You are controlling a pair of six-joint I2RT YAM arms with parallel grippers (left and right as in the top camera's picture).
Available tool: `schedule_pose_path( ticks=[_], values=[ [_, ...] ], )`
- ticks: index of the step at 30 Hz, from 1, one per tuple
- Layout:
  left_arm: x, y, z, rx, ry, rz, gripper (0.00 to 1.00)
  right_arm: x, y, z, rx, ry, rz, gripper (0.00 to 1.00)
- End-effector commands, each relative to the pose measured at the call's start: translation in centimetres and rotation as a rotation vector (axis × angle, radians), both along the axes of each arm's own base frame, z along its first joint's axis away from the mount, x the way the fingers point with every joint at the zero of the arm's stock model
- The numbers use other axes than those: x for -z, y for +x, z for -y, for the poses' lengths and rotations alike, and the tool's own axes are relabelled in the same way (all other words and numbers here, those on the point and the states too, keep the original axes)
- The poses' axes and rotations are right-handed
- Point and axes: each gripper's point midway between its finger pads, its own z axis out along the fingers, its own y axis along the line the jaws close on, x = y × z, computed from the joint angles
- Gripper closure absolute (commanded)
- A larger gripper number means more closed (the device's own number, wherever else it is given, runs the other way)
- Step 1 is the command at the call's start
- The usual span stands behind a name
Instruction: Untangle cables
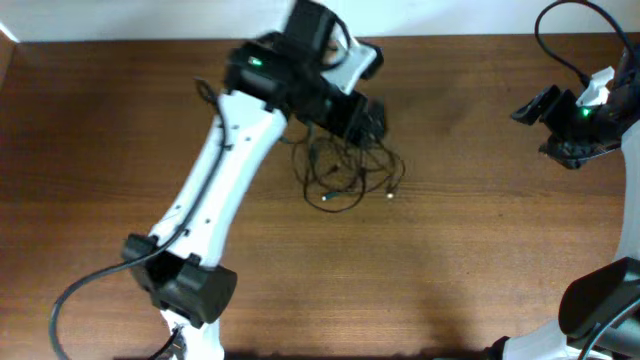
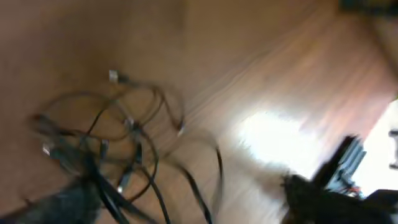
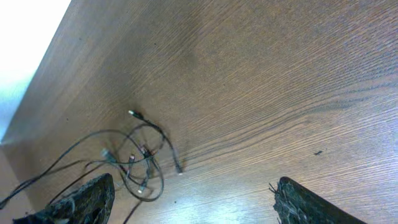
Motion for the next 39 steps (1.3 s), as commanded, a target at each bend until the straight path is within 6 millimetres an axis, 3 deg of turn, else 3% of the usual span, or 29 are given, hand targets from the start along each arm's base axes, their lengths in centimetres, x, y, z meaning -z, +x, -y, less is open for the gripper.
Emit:
schedule_pose_path(
  ticks=[1, 6, 10, 13, 15, 18, 19, 25, 30, 34, 39],
  values=[
    [3.3, 0.4, -1.0, -0.025, 0.152, 0.024, 0.01, 0.3, -0.1, -0.1, -0.040, -0.018, -0.004, 0.16],
    [2.6, 2.1, -3.1, -0.099, 0.254, 0.108, 0.01, 0.4, -0.3, -0.1, -0.054, -0.026, -0.005, 0.16],
    [1.1, 0.8, -3.8, -0.016, 0.287, 0.139, 0.01, 0.4, -0.3, -0.1, -0.065, -0.031, 0.000, 0.16],
    [1.6, 1.3, -4.5, -0.031, 0.322, 0.141, 0.05, 0.4, -0.3, -0.1, -0.074, -0.036, 0.002, 0.16],
    [3.0, 2.0, -3.6, -0.018, 0.307, 0.127, 0.17, 0.4, -0.3, -0.1, -0.074, -0.036, 0.003, 0.16],
    [5.4, 2.2, -0.3, 0.055, 0.190, 0.048, 0.45, 0.4, -0.3, -0.1, -0.074, -0.036, 0.002, 0.16],
    [6.1, 2.3, 0.5, 0.063, 0.168, 0.031, 0.48, 0.4, -0.3, -0.1, -0.074, -0.036, 0.002, 0.16],
    [11.5, 4.0, 3.5, -0.062, 0.149, -0.090, 0.35, 0.4, -0.4, -0.1, -0.074, -0.034, -0.002, 0.16],
    [11.4, 3.1, 6.1, -0.012, 0.132, -0.055, 0.34, 0.4, -0.3, -0.1, -0.074, -0.035, -0.002, 0.16],
    [12.6, 4.4, 7.1, -0.033, 0.191, 0.041, 0.34, 0.6, -0.5, 0.1, -0.069, -0.050, -0.014, 0.16],
    [17.3, 6.9, 8.6, -0.091, 0.208, 0.061, 0.35, 0.7, -0.6, 0.2, -0.068, -0.052, -0.018, 0.16]
  ],
)
